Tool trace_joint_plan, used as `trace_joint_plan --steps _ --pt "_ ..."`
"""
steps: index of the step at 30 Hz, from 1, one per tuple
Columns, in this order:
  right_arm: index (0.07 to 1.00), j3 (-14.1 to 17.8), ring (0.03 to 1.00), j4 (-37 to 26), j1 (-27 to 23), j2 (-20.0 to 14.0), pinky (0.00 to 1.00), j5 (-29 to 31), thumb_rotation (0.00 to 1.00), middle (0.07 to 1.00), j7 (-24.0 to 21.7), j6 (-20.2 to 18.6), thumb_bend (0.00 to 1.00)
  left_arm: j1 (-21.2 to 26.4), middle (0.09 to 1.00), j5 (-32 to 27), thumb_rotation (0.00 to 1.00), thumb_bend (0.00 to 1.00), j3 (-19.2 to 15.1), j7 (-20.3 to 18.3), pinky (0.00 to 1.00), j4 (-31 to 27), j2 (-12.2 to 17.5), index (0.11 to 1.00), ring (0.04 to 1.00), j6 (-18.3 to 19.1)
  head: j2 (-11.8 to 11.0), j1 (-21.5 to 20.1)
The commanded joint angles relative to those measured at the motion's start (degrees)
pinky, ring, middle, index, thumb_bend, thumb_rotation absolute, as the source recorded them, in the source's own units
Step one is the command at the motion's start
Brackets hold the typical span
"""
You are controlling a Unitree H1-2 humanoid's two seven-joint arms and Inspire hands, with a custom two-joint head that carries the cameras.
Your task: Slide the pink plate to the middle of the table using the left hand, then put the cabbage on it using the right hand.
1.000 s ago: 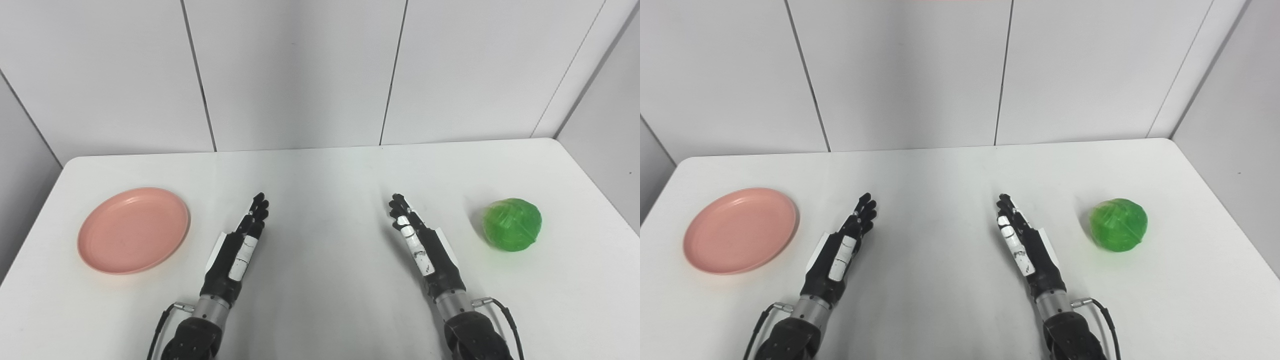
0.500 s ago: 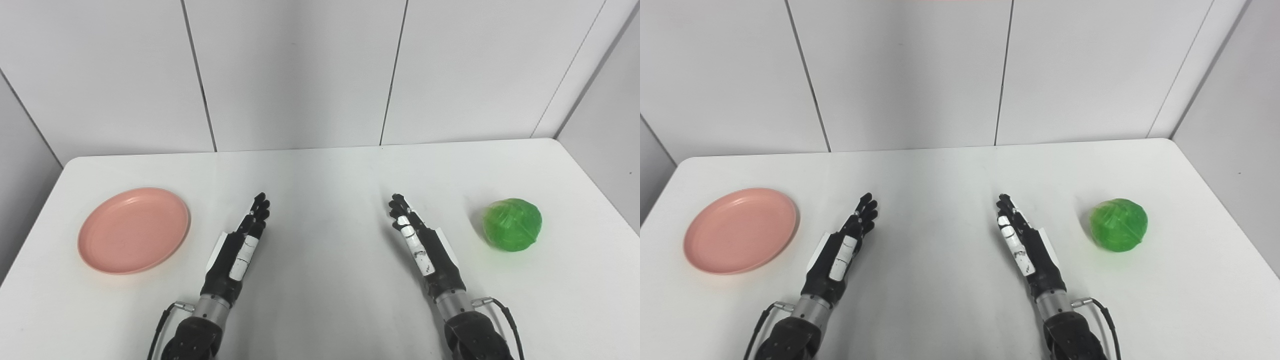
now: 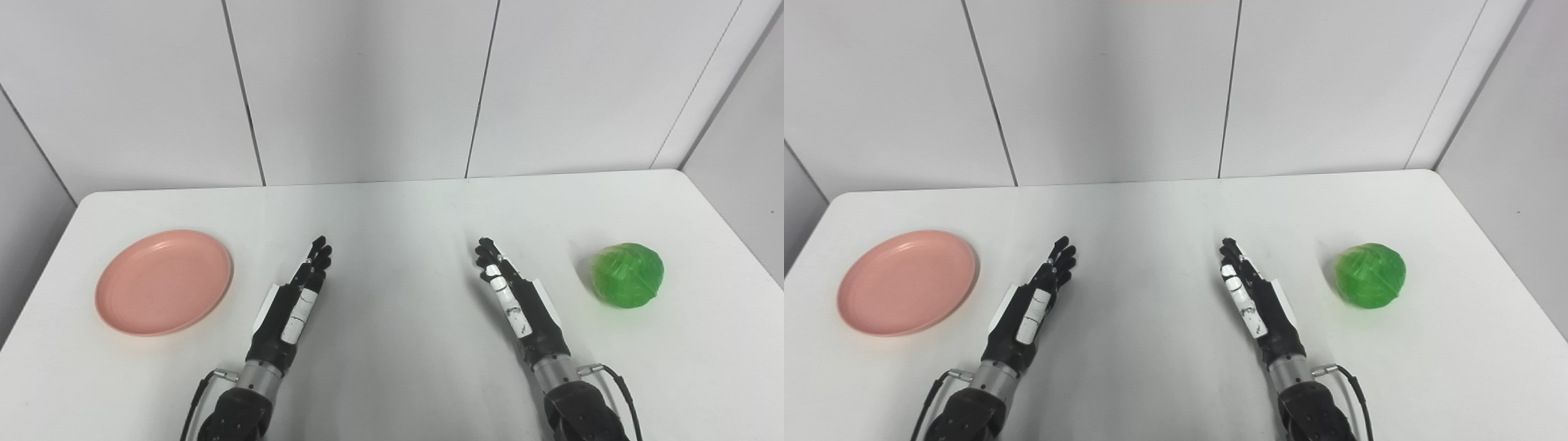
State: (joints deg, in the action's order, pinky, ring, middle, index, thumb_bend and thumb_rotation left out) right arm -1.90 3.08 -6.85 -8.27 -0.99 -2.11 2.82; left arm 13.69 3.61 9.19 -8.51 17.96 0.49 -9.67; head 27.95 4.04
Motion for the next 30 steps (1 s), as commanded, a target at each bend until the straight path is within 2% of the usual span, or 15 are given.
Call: trace_joint_plan --steps 1,5,8,9,12,15,19,24,26,29,30 --pt "0.930 -0.7 0.918 -0.2 -0.3 -0.1 0.91 -0.1 1.00 0.924 -1.5 -0.6 0.51 -2.7 0.975 0.9 1.00 0.91 0.9 -0.3 0.98 3.5 0.1 0.956 0.978 2.1 0.0 1.0" --pt "0.933 -0.4 0.918 0.6 -0.5 -0.7 0.90 0.1 1.00 0.927 -1.7 0.1 0.53 -1.9 0.973 2.1 1.00 0.94 1.3 0.5 0.98 5.3 -0.1 0.952 0.976 0.7 -0.4 3.6" --pt "0.935 0.1 0.919 0.3 -0.4 -0.9 0.91 0.7 1.00 0.926 -1.7 -0.6 0.53 -0.9 0.973 2.3 1.00 0.93 1.6 0.9 0.96 7.8 -0.6 0.951 0.972 -1.9 -1.0 6.7" --pt "0.934 0.3 0.918 0.5 -0.5 -1.0 0.91 1.3 1.00 0.925 -2.0 -0.2 0.50 -0.5 0.971 2.6 1.00 0.93 1.7 1.3 0.95 8.5 -0.9 0.950 0.967 -2.4 -1.2 7.9" --pt "0.935 0.8 0.922 1.7 -0.9 -1.4 0.92 2.1 1.00 0.925 -2.7 1.3 0.47 0.2 0.947 7.6 1.00 0.92 3.3 4.7 0.89 9.7 -0.9 0.939 0.933 -4.4 -1.6 9.6" --pt "0.944 1.1 0.932 1.8 -1.1 -2.0 0.93 2.9 1.00 0.937 -3.5 1.1 0.46 0.7 0.934 11.5 1.00 0.89 4.6 7.4 0.86 10.3 -1.2 0.935 0.916 -5.3 -1.9 11.7" --pt "0.949 1.4 0.940 1.0 -1.1 -2.2 0.95 3.3 1.00 0.946 -4.0 -0.2 0.42 1.0 0.927 13.0 1.00 0.91 4.8 8.6 0.85 10.9 -1.8 0.936 0.903 -5.2 -2.0 12.2" --pt "0.956 1.6 0.945 0.2 -1.0 -2.1 0.96 3.1 1.00 0.951 -3.9 -1.1 0.38 1.1 0.930 13.7 1.00 0.86 5.2 8.5 0.85 11.1 -1.6 0.943 0.908 -5.4 -2.1 12.4" --pt "0.956 1.7 0.944 0.2 -1.1 -2.0 0.96 3.1 1.00 0.950 -3.9 -0.9 0.37 1.1 0.923 14.3 1.00 0.85 5.2 9.1 0.84 11.2 -1.7 0.937 0.903 -5.5 -2.1 12.3" --pt "0.956 1.7 0.945 0.7 -1.2 -2.0 0.96 3.3 1.00 0.950 -4.1 -0.1 0.36 1.5 0.938 12.0 1.00 0.86 4.6 7.6 0.85 12.0 -1.8 0.946 0.922 -5.7 -2.3 12.3" --pt "0.956 1.7 0.944 0.9 -1.3 -2.0 0.96 3.5 1.00 0.950 -4.2 0.1 0.36 1.7 0.937 13.0 1.00 0.85 5.0 8.4 0.85 12.4 -1.7 0.946 0.920 -6.2 -2.4 12.3"
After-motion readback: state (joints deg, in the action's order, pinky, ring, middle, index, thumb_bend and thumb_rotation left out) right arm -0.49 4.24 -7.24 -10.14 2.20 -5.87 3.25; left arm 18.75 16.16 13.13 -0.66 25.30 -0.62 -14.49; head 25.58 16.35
